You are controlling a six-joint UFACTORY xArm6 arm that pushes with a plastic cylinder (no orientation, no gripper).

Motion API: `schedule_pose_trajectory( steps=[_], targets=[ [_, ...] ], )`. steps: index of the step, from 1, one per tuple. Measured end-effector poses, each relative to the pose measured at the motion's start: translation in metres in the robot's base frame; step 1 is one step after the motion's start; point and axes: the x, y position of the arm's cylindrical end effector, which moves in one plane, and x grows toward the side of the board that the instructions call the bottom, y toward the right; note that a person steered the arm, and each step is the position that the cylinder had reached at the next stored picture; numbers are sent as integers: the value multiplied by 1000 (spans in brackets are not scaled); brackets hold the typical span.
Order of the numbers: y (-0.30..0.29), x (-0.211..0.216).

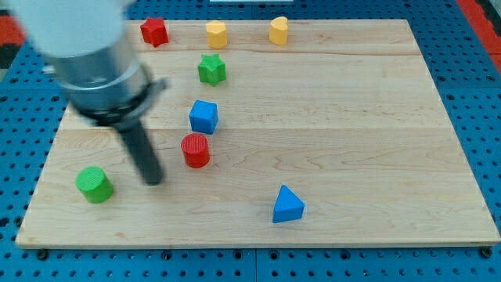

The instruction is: Push the blue triangle towards the red circle

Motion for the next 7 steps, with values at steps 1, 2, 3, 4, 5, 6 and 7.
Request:
schedule_pose_trajectory(
  steps=[1, 2, 3, 4, 5, 6, 7],
  targets=[
    [127, 0],
    [192, 18],
    [193, 61],
    [138, 54],
    [125, -1],
    [122, 11],
    [118, 58]
  ],
)
